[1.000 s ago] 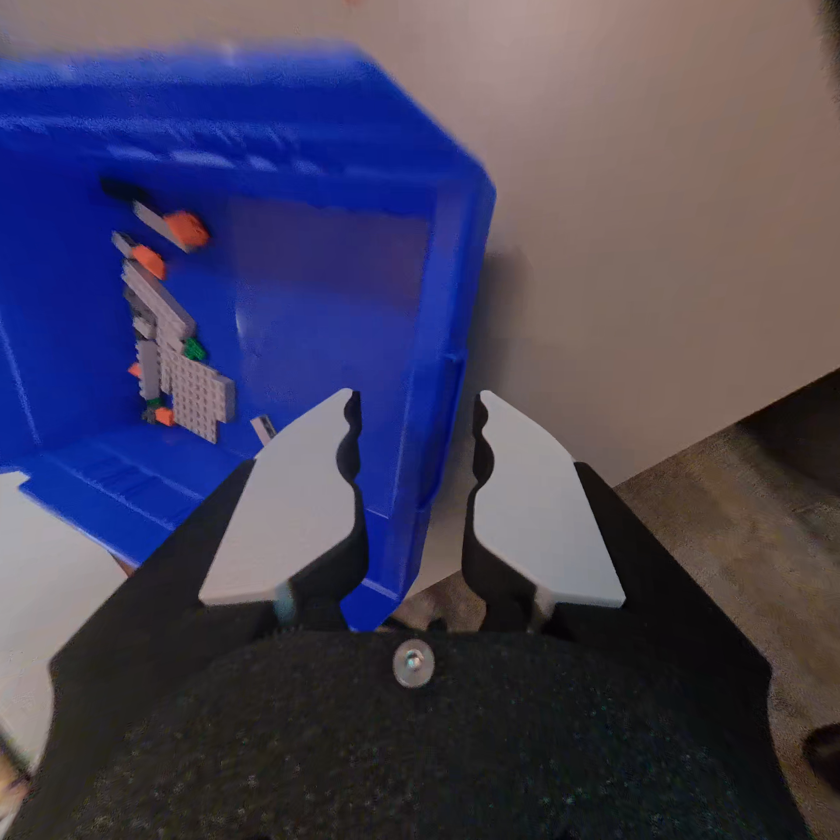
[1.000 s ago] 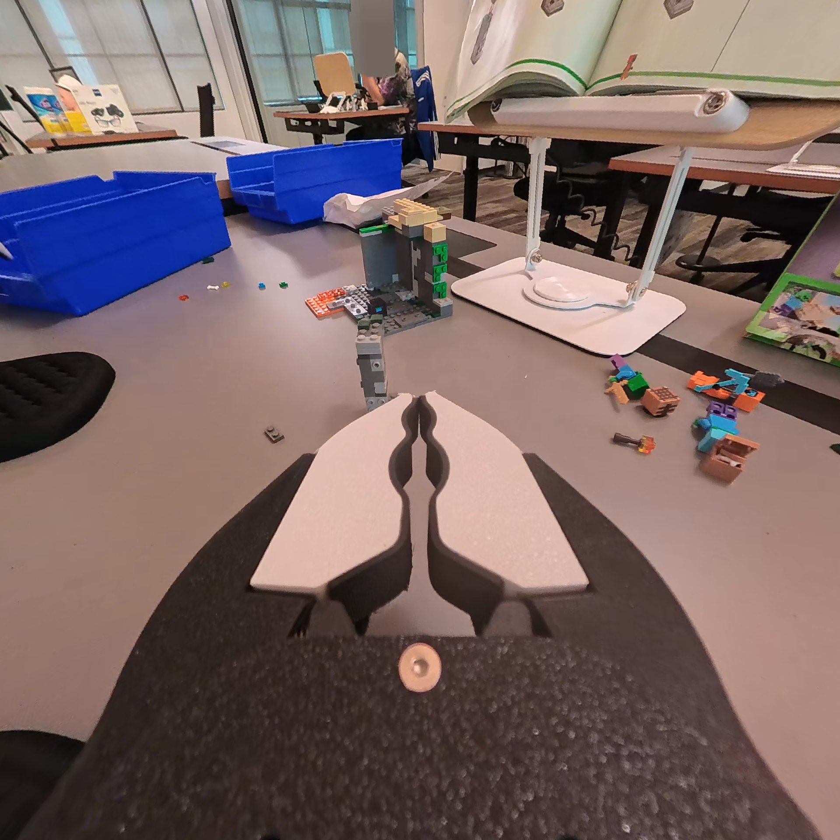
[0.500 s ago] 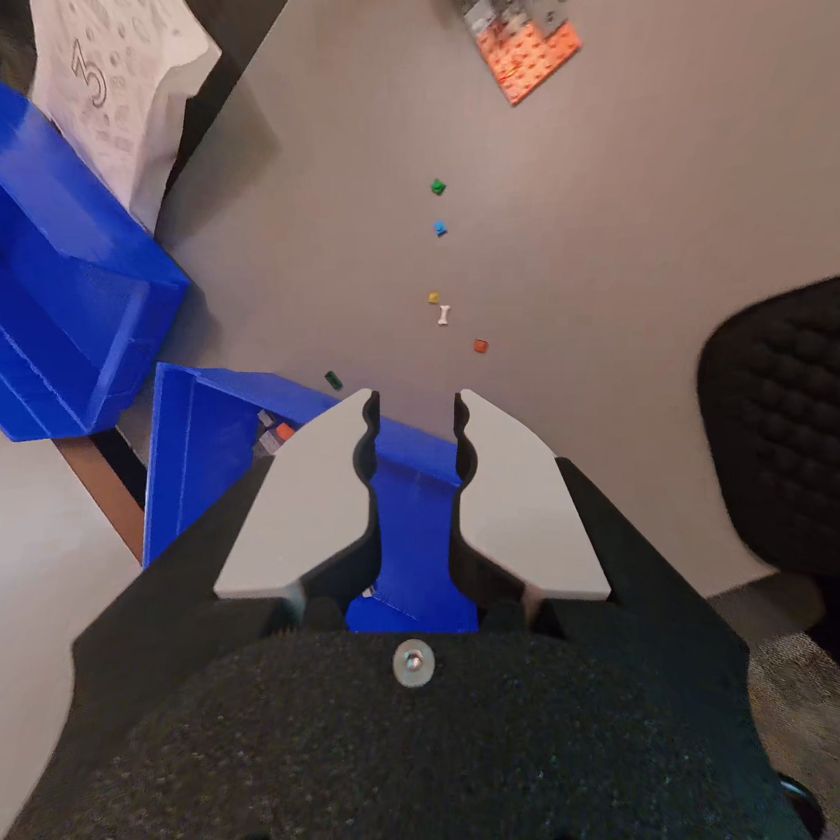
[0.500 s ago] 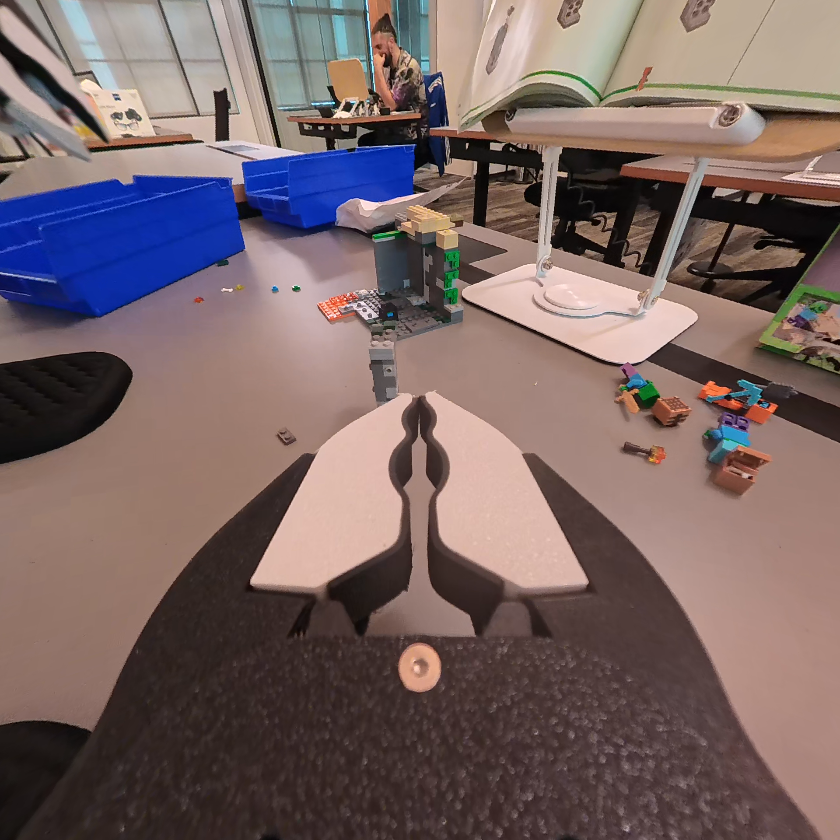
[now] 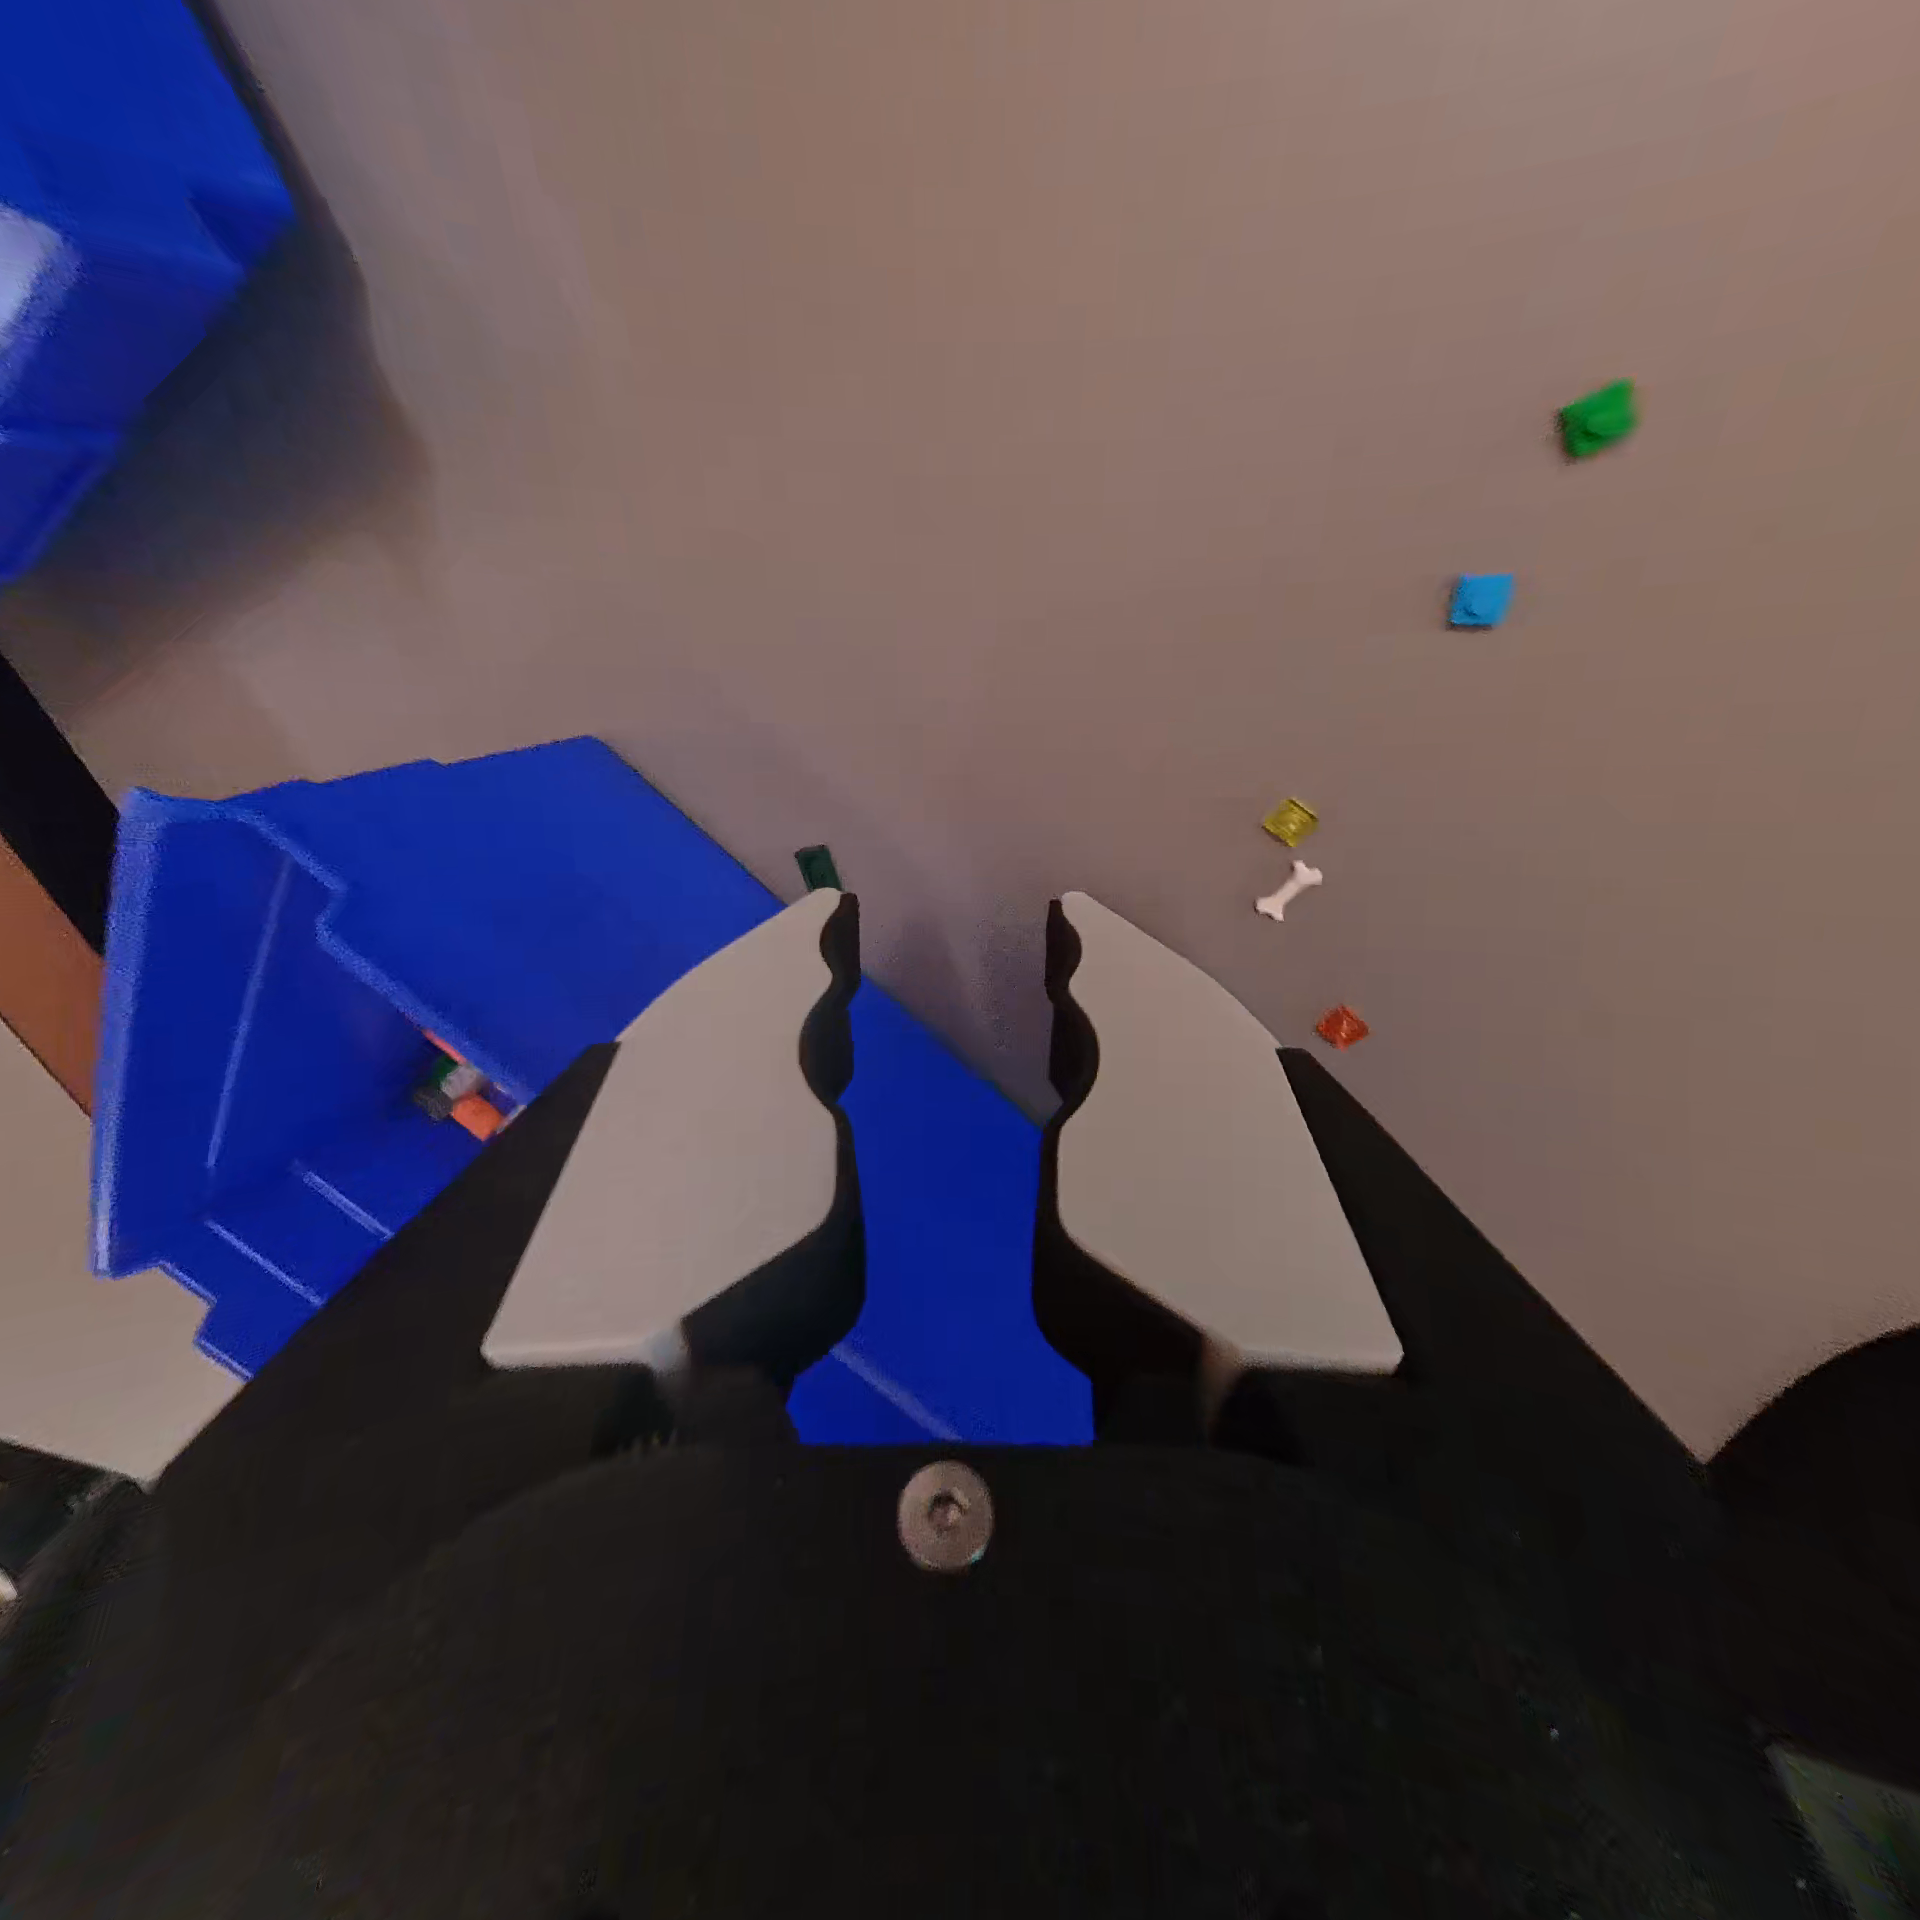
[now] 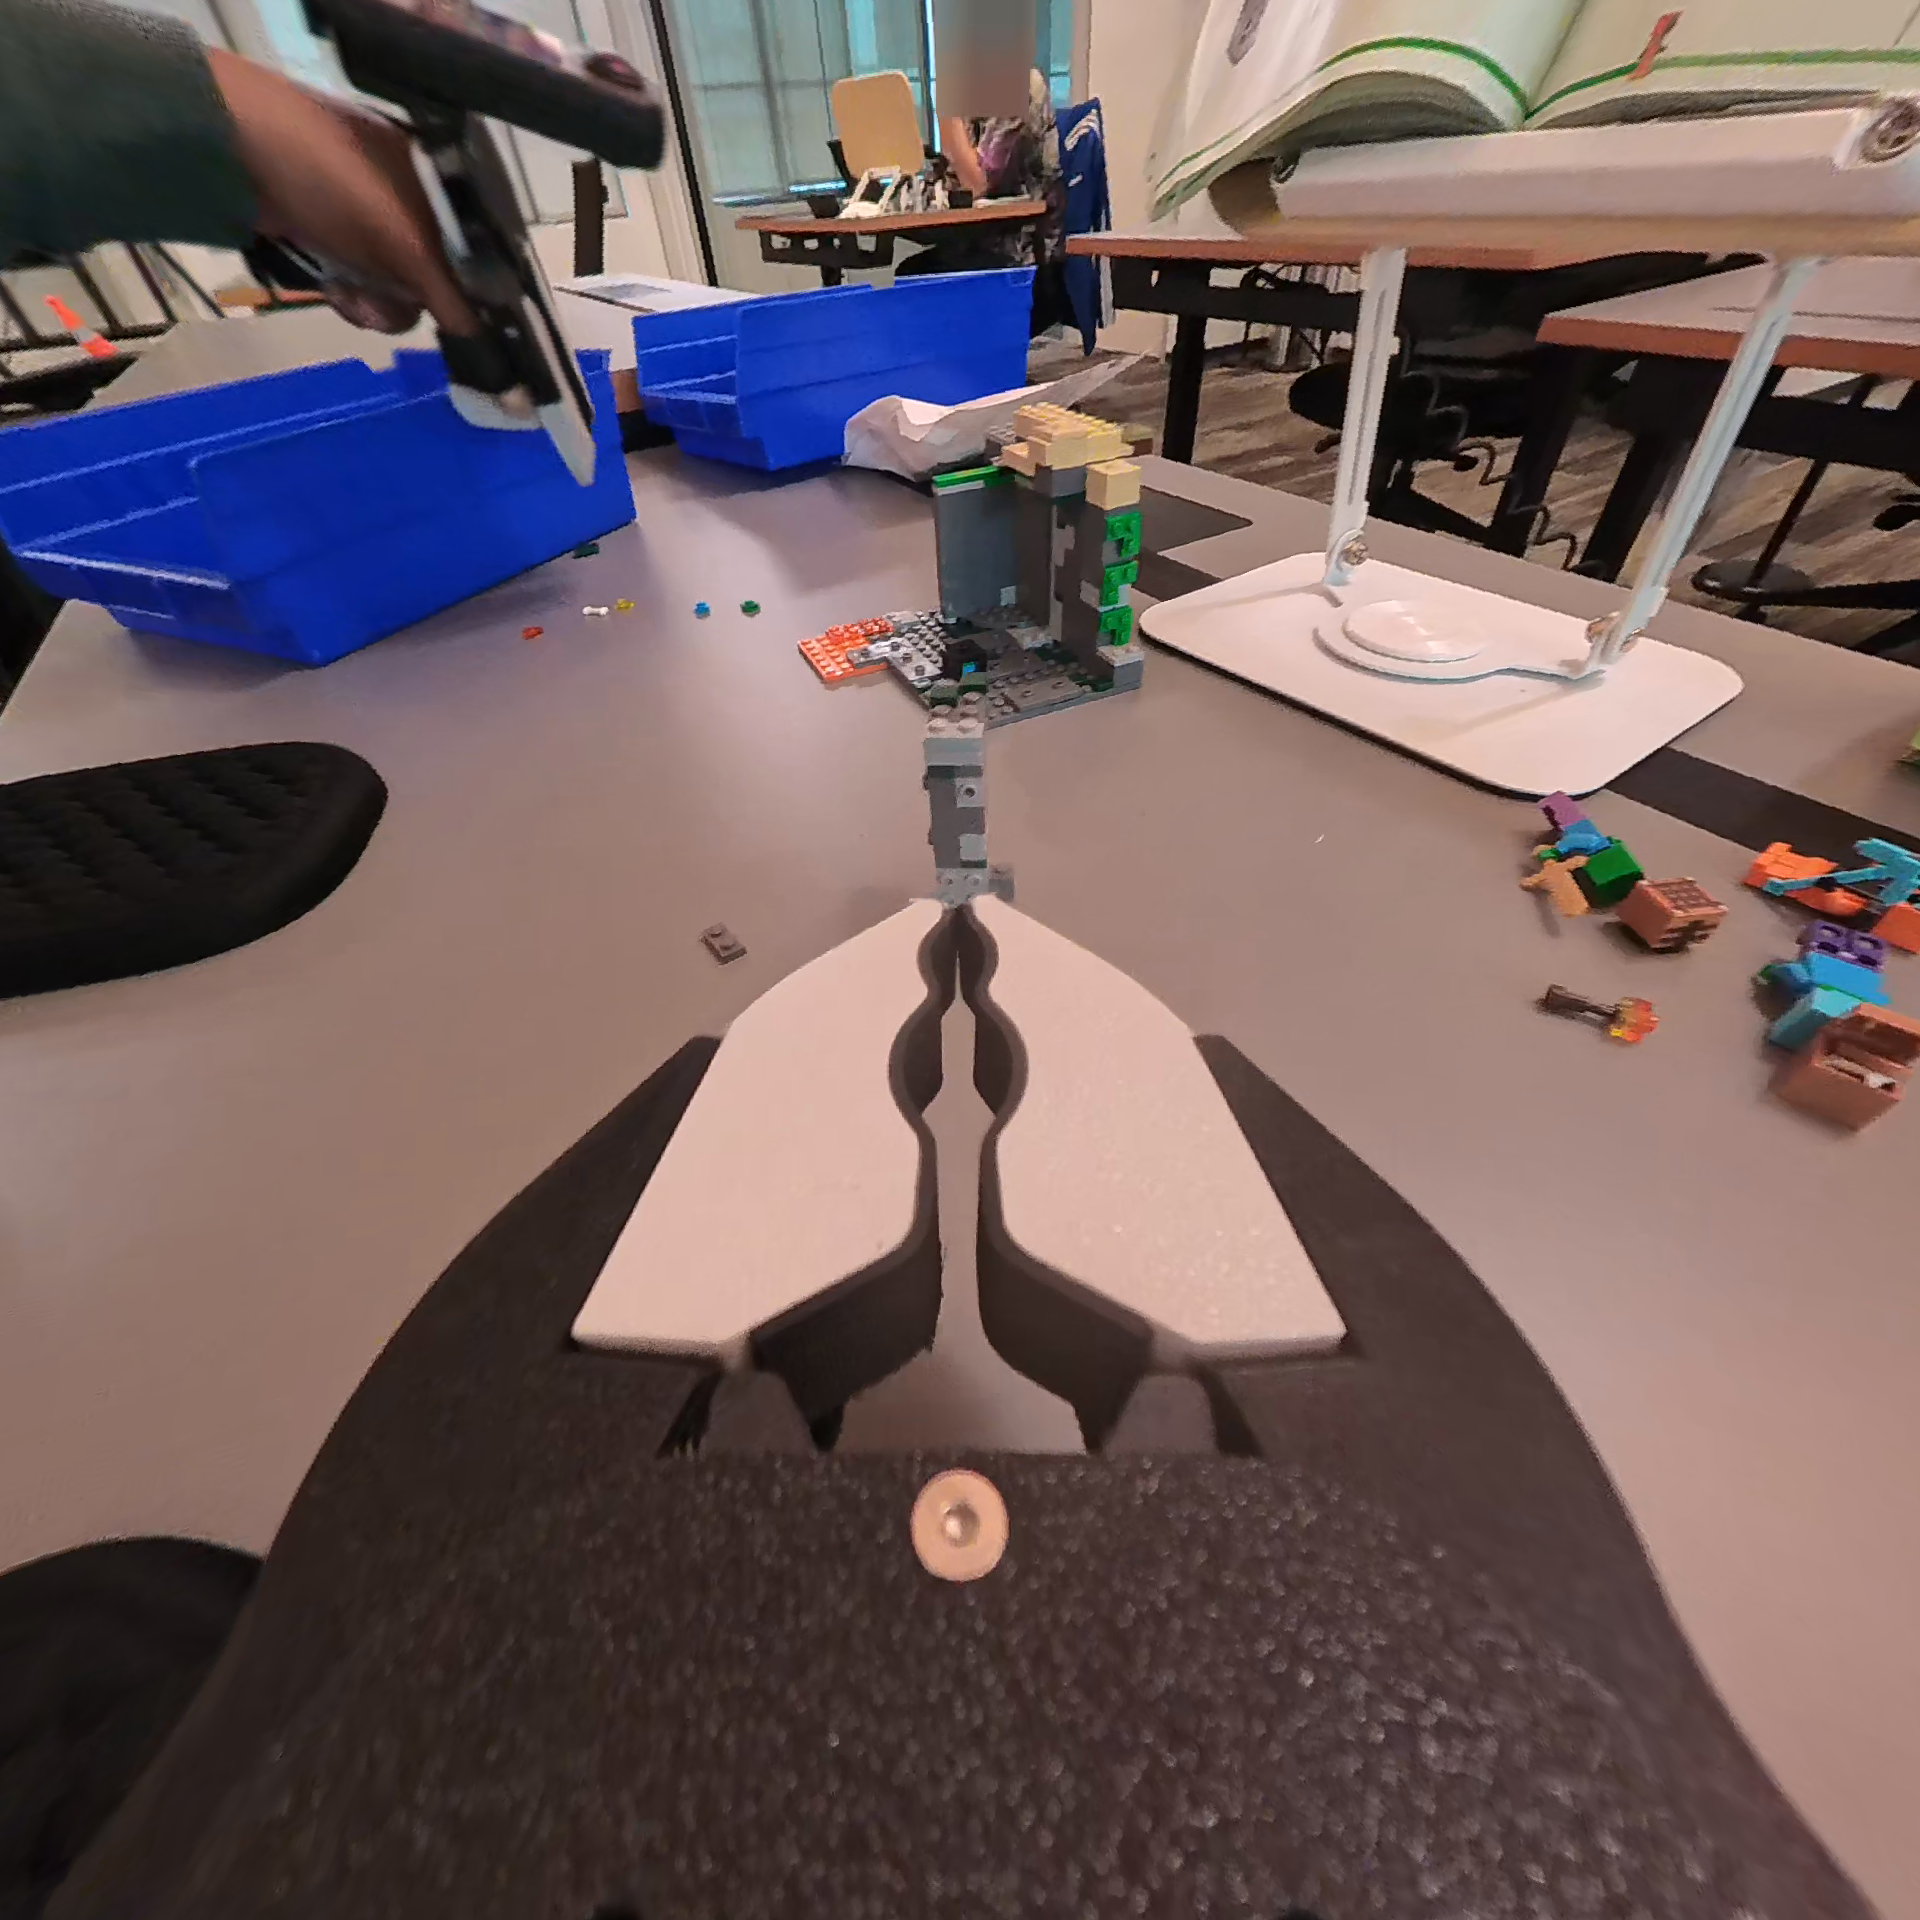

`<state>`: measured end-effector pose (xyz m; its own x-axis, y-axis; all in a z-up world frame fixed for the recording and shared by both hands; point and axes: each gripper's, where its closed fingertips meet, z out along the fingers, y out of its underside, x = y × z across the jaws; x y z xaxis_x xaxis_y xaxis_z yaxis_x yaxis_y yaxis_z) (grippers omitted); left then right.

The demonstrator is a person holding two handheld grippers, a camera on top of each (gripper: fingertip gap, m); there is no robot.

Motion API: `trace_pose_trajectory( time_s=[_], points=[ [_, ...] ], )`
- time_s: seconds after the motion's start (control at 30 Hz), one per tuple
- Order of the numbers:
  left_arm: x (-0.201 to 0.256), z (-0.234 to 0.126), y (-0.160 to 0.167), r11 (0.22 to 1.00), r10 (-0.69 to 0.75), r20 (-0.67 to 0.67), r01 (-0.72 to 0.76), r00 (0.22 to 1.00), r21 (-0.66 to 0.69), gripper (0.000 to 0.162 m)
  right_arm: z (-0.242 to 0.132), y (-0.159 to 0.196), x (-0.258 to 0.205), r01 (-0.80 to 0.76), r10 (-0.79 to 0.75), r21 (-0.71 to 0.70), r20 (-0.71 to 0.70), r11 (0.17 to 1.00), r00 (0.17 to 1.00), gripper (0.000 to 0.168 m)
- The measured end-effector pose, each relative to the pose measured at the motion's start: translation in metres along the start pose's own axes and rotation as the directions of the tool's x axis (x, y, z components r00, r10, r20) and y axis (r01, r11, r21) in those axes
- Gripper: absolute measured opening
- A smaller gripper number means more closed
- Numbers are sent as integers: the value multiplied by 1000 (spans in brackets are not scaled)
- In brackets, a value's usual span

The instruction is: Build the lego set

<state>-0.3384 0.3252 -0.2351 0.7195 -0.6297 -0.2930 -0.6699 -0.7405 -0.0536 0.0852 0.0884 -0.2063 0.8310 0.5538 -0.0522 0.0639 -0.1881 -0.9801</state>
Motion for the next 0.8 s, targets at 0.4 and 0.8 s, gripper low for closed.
trace_pose_trajectory(
  time_s=[0.4, 0.8],
  points=[
    [-22, 42, 13, 961, -196, 139, 218, 971, -167, 36, -13, 10, -13, 61, -59, -28, 67, 998, 996, 0],
    [-38, 60, 24, 929, -92, 179, 149, 980, -338, 33, -14, 11, -11, 44, -42, -28, 72, 999, 997, 0]
  ],
)
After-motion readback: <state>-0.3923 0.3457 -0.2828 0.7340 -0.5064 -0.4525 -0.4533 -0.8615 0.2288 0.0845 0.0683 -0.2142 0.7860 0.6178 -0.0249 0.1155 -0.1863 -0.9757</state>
